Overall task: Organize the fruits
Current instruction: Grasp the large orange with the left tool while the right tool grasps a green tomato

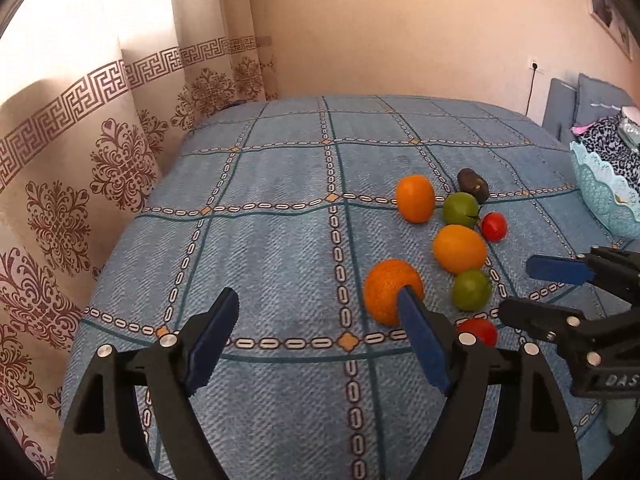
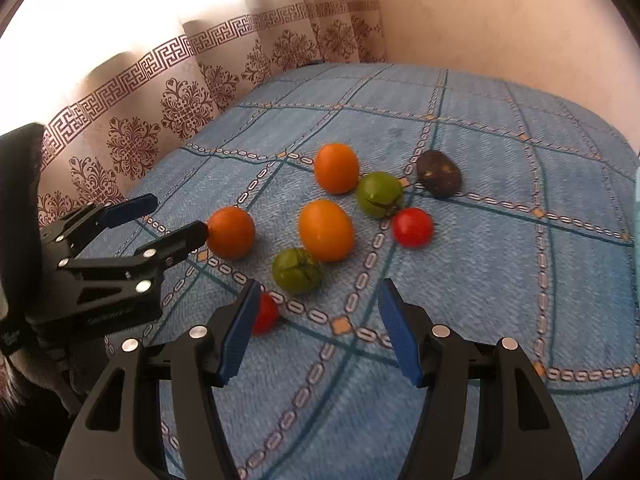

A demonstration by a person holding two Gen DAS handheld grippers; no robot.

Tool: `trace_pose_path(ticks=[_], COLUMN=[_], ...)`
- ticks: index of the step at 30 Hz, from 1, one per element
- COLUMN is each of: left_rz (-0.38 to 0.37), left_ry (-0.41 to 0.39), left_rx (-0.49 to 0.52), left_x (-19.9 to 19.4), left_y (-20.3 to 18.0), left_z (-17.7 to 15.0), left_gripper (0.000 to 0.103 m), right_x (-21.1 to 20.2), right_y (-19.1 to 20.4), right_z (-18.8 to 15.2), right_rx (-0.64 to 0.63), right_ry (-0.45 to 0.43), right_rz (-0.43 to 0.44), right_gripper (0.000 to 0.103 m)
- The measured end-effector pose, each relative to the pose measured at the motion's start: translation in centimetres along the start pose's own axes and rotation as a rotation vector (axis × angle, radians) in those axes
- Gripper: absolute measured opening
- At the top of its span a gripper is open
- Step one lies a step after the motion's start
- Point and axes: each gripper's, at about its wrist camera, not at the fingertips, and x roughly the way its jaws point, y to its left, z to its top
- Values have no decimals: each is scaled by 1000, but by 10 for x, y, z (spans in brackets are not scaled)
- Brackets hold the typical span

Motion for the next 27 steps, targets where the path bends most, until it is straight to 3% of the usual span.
trace_pose_path(ticks=[7, 18, 22, 27], left_rz=[5, -17, -23, -47], left_ry=[2, -7, -12, -11], left_rx=[-25, -44, -37, -29], left_x=[1, -4, -6, -7], left_y=[11, 14, 9, 3], left_z=[-2, -2, -2, -1], left_gripper=[81, 81, 81, 81], right_x=[20, 28, 29, 23], right_y=[0, 0, 7, 9], right_z=[13, 15, 13, 10], right_rx=[37, 49, 25, 12], right_ry=[47, 63, 79, 65], right_rz=[58, 26, 36, 23], right_gripper=[44, 38, 30, 30])
